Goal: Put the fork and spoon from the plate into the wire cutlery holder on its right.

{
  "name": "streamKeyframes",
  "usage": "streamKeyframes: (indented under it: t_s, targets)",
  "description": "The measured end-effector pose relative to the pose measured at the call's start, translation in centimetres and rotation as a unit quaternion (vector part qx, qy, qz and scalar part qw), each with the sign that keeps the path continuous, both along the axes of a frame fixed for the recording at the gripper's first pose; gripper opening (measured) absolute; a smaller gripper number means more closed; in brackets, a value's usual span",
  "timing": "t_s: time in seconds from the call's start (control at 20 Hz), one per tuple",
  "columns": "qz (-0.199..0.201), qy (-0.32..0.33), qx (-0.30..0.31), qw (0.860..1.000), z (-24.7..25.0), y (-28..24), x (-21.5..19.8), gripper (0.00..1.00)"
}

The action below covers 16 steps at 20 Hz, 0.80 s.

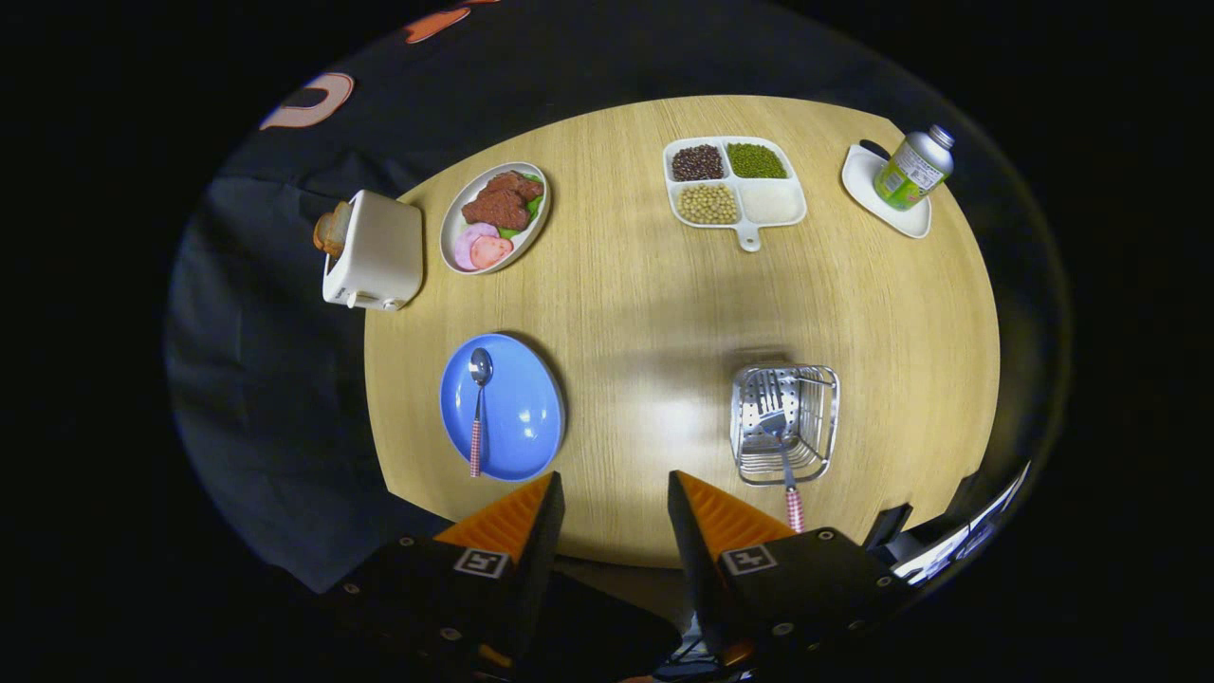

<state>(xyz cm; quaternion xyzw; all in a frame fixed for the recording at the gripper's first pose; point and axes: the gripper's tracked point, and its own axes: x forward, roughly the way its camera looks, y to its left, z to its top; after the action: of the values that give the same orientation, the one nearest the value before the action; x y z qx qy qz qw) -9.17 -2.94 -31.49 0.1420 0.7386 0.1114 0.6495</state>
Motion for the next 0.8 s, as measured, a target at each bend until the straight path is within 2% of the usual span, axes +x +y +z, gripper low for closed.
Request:
streamKeyframes:
  t_s: [0.1, 0.2, 0.6, 0.8]
  targets:
    - [0.003, -0.005, 0.005, 1.000, -0.1, 2.4, -0.3, 0.86]
    - [0.005, -0.003, 0.011, 1.000, -0.1, 5.0, -0.8, 0.93]
    - [0.050, 0.021, 0.015, 0.998, -2.8, 15.1, -3.0, 0.95]
    - [0.055, 0.037, 0.000, 0.998, -5.0, 18.6, -3.4, 0.96]
